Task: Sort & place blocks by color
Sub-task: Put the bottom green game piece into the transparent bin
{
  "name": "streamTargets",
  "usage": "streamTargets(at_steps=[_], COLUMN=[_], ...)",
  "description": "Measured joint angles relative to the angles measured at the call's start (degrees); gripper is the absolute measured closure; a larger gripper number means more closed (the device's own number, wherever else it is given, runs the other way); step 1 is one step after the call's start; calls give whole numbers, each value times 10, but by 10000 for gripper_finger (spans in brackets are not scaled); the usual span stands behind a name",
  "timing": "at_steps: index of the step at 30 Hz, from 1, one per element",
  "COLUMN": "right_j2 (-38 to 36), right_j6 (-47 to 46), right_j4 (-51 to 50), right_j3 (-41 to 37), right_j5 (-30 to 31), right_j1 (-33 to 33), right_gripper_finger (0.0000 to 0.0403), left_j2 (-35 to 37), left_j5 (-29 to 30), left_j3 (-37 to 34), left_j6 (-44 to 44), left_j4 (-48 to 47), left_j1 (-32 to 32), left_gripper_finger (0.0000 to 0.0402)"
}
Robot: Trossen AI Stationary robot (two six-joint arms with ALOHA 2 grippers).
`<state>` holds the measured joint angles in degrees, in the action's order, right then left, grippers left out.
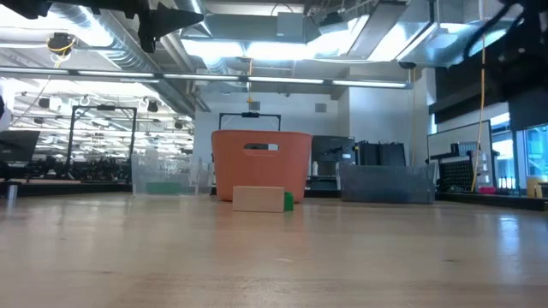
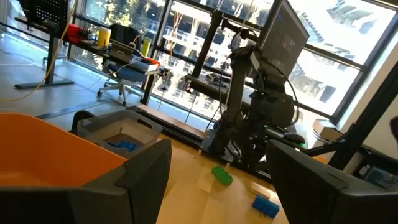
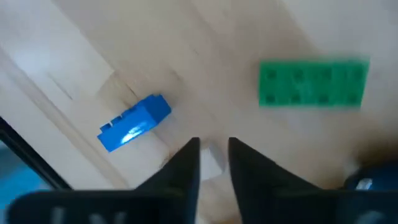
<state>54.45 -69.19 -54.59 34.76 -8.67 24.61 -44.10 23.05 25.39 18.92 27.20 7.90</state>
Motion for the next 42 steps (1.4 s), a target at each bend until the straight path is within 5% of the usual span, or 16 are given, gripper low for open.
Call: streamTargets(at_steps=[9,14,22,37,42], right_j2=[-28,-25,-24,32,51], right_j6=[-310,-431,-555,-601,-595], right_j4=[3,10,23,72,84], right_j3=[-44,-65,-85,-123,-123], right_j5=[41,61,164,157,160], right_j1=[35,34,34,22,21], right_gripper_finger=[165,127,123,124,164], left_j2=[0,0,0,0,0], left_j5=[-4,-4,-4,-4,-4], left_j3=[0,0,0,0,0], left_j6=[0,0,0,0,0], left_j4=[0,5,6,8,10], left_j1=[0,0,0,0,0], left_gripper_finger=[147,147,147,147,147])
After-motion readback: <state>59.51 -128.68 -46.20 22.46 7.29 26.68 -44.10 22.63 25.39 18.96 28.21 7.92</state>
